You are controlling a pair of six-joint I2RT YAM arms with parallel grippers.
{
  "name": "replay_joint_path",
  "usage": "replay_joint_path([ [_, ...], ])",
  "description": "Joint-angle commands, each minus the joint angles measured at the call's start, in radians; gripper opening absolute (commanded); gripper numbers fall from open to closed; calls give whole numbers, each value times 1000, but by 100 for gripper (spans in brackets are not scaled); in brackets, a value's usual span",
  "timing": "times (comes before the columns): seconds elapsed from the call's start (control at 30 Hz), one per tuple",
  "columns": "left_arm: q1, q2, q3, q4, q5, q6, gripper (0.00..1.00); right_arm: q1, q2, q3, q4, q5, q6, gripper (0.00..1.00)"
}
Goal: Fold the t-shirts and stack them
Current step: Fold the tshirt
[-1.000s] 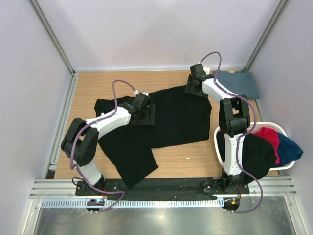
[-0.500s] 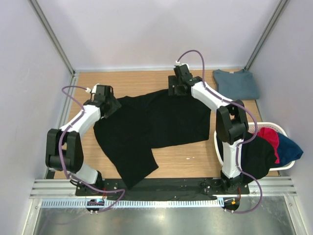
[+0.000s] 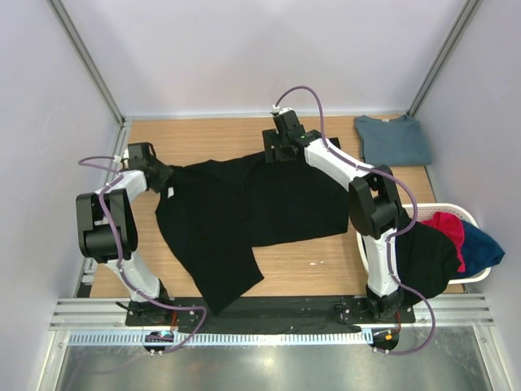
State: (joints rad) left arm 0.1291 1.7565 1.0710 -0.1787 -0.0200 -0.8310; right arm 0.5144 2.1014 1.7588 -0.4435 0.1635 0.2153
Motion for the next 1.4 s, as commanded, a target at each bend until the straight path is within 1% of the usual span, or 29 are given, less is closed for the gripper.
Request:
replay_joint_path([
  [0.0,1,31,21,119,86,18,47,3,5,62,12,5,-22,83],
  [0.07,3,54,35,130,98,18,43,3,14,70,8,14,-25,83],
  [0.2,4,75,38,130,106,21,37,3,17,77,-1,28,-30,83],
  [0.23,3,77,37,130,107,24,31,3,17,77,-1,30,-28,83],
  [0.3,7,69,32,125,100,29,26,3,17,77,-1,31,-28,83],
  [0.33,7,63,26,120,94,33,21,3,17,76,-3,31,-28,83],
  [0.4,13,51,21,116,63,41,17,3,17,74,-7,34,-27,83],
  [0.53,35,60,18,99,48,49,3,4,20,79,-4,48,-27,83],
  [0.67,56,46,6,96,61,58,0,3,37,103,-7,64,-28,83],
  [0.83,64,-34,-8,44,48,78,0,3,91,151,-31,48,28,84],
  [1.03,66,-65,-32,-4,32,92,1,3,160,195,-60,50,79,84],
  [1.07,67,-66,-37,-2,34,95,2,1,164,202,-69,48,87,84],
  [1.1,67,-65,-43,-7,40,95,6,1,169,203,-70,42,87,84],
  [1.17,67,-69,-51,-5,51,102,11,3,167,200,-70,7,91,84],
  [1.2,67,-72,-52,-5,57,102,19,3,164,202,-67,-8,96,84],
  [1.27,67,-103,-52,-18,61,109,31,6,160,203,-64,-33,99,84],
  [1.3,67,-120,-51,-48,60,112,47,9,160,203,-63,-32,96,84],
  [1.33,67,-138,-54,-62,60,112,54,10,158,203,-63,-25,95,84],
  [1.37,67,-155,-60,-77,61,110,58,9,158,206,-66,-24,93,84],
])
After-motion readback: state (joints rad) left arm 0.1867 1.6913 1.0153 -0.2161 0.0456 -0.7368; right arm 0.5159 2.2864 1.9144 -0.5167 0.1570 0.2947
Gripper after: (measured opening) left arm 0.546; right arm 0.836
